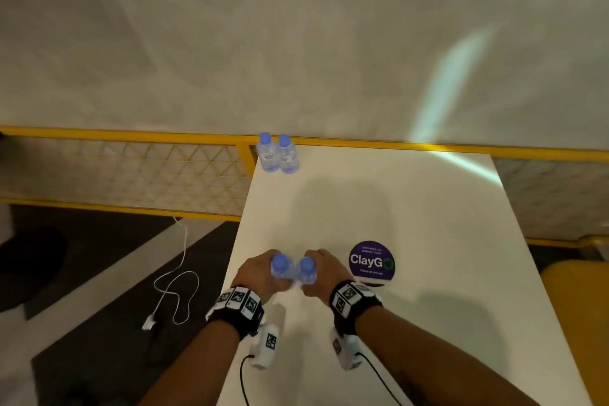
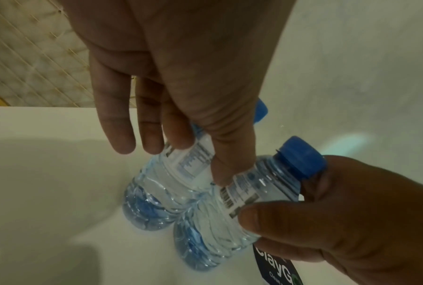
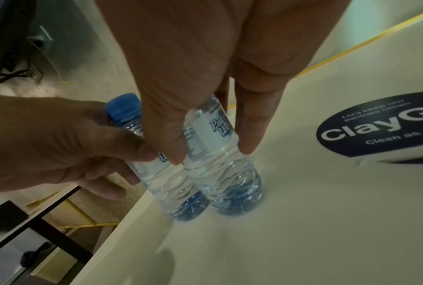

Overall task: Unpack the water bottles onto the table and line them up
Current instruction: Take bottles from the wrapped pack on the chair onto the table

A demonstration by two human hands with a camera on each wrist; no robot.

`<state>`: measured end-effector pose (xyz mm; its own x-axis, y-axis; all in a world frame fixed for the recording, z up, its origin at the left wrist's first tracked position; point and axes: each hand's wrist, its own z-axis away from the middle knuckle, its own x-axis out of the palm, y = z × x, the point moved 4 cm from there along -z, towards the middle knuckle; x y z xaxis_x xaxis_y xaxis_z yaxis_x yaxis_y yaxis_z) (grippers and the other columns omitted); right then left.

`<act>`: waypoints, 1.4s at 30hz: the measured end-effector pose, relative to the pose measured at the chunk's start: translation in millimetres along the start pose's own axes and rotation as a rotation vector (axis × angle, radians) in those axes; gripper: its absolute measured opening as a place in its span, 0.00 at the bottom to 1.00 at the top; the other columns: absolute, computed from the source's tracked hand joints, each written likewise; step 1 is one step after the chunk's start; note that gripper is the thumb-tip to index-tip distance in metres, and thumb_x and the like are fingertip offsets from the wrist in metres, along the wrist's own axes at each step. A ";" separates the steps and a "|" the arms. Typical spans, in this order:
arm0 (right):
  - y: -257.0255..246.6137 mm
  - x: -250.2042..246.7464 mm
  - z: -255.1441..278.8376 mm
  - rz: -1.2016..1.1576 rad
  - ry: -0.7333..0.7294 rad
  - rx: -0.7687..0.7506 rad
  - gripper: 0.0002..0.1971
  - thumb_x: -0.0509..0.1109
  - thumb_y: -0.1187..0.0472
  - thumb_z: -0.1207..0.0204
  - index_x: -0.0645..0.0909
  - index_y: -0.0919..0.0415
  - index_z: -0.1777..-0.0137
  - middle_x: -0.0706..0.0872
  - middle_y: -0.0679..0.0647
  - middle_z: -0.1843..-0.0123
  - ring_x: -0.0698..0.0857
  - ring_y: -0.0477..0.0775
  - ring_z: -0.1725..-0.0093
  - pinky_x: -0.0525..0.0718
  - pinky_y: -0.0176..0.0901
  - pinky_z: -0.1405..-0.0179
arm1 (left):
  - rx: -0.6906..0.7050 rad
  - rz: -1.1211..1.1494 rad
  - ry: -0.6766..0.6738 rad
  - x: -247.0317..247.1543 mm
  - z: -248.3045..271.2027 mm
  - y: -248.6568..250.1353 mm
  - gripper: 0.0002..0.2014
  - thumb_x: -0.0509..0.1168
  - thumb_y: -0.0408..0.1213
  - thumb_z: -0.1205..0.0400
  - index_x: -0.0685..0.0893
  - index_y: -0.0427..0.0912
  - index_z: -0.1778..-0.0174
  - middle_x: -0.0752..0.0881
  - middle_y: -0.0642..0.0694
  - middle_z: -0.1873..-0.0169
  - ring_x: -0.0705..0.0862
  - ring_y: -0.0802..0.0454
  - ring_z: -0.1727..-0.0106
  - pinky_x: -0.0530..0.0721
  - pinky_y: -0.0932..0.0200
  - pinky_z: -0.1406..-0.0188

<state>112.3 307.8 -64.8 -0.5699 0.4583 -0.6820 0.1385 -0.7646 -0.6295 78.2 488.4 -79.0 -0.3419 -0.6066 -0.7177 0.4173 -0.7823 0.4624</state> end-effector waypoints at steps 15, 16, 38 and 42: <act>34.7 -21.4 42.2 -0.064 -0.007 0.086 0.49 0.82 0.46 0.36 0.61 0.53 0.19 0.68 0.52 0.22 0.73 0.56 0.26 0.74 0.50 0.26 | -0.018 -0.075 0.126 -40.9 60.7 25.7 0.54 0.78 0.71 0.37 0.56 0.57 0.23 0.89 0.51 0.50 0.89 0.48 0.51 0.85 0.50 0.50; 46.3 -28.9 58.4 -0.063 -0.008 0.081 0.43 0.81 0.45 0.34 0.65 0.52 0.21 0.70 0.51 0.23 0.74 0.54 0.27 0.75 0.48 0.27 | 0.009 -0.067 0.185 -45.3 75.3 36.6 0.46 0.76 0.71 0.36 0.60 0.57 0.31 0.87 0.53 0.57 0.87 0.50 0.57 0.82 0.53 0.57; 487.2 -179.0 543.5 -0.751 1.024 0.986 0.27 0.72 0.64 0.23 0.69 0.55 0.25 0.81 0.56 0.34 0.83 0.54 0.50 0.79 0.41 0.59 | 0.559 -0.120 -0.863 410.1 210.0 479.9 0.38 0.73 0.56 0.24 0.69 0.58 0.16 0.82 0.53 0.27 0.82 0.51 0.31 0.83 0.48 0.31; 526.9 -191.0 545.7 -0.745 1.010 0.954 0.31 0.74 0.60 0.25 0.68 0.53 0.23 0.78 0.54 0.29 0.83 0.55 0.43 0.82 0.49 0.48 | 0.368 0.053 -0.831 466.9 221.1 498.8 0.38 0.73 0.53 0.22 0.63 0.64 0.16 0.78 0.54 0.24 0.80 0.48 0.29 0.81 0.45 0.31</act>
<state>-147.9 -430.0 -63.0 0.5341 0.6497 -0.5410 -0.6787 -0.0520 -0.7326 -59.4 -216.3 -68.3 -0.8864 -0.4377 -0.1505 0.2030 -0.6599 0.7234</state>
